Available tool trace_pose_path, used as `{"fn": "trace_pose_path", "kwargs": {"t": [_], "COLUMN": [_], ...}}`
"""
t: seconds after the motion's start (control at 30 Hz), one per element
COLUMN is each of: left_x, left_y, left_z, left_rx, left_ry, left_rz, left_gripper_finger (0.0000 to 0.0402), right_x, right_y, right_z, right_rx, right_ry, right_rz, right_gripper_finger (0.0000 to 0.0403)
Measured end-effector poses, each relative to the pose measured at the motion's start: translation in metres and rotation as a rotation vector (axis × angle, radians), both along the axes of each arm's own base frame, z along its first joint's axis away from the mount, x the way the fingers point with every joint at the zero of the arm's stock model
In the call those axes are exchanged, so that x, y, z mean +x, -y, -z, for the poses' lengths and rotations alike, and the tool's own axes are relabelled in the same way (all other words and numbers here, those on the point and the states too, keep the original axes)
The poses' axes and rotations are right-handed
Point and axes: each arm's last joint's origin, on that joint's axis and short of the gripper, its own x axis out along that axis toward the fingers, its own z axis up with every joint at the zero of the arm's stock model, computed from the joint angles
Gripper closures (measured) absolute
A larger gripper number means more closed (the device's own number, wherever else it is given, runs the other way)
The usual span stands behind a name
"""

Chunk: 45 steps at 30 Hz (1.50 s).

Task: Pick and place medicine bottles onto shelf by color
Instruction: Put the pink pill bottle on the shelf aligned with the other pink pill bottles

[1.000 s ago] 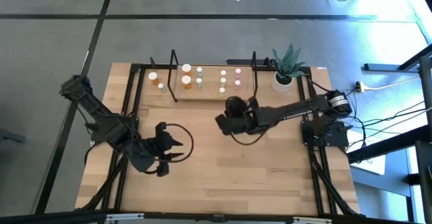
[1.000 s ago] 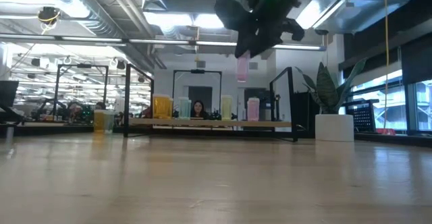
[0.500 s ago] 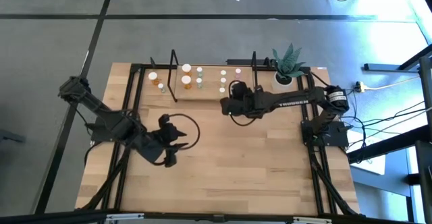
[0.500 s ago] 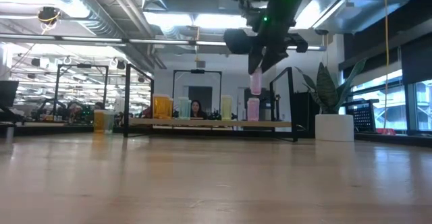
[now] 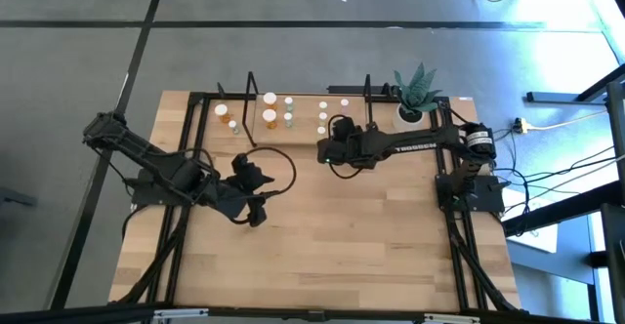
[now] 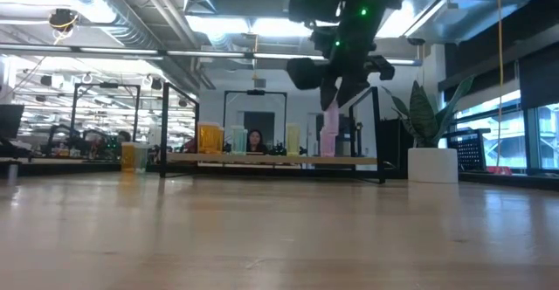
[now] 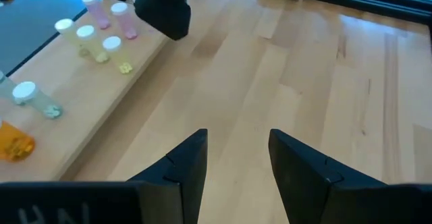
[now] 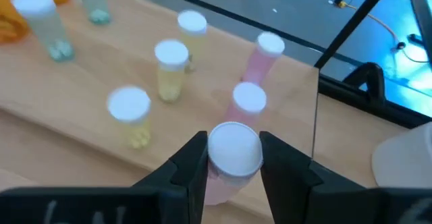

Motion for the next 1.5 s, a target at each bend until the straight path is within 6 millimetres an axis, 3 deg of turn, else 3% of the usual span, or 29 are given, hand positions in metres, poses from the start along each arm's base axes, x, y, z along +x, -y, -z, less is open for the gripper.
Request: {"fn": "trace_pose_path", "kwargs": {"t": [0.3, 1.5], "left_x": [0.001, 0.001], "left_y": [-0.002, -0.006], "left_z": [0.000, -0.002], "left_rx": [0.001, 0.091], "left_ry": [-0.001, 0.048], "left_rz": [-0.005, -0.114], "left_gripper_finger": [0.0250, 0.0250], "right_x": [0.009, 0.013], "right_y": [0.001, 0.007], "right_z": [0.029, 0.037], "right_rx": [-0.007, -0.057], "right_ry": [-0.061, -0.049], "right_rz": [0.022, 0.062], "right_gripper_finger": [0.0282, 0.0282]}}
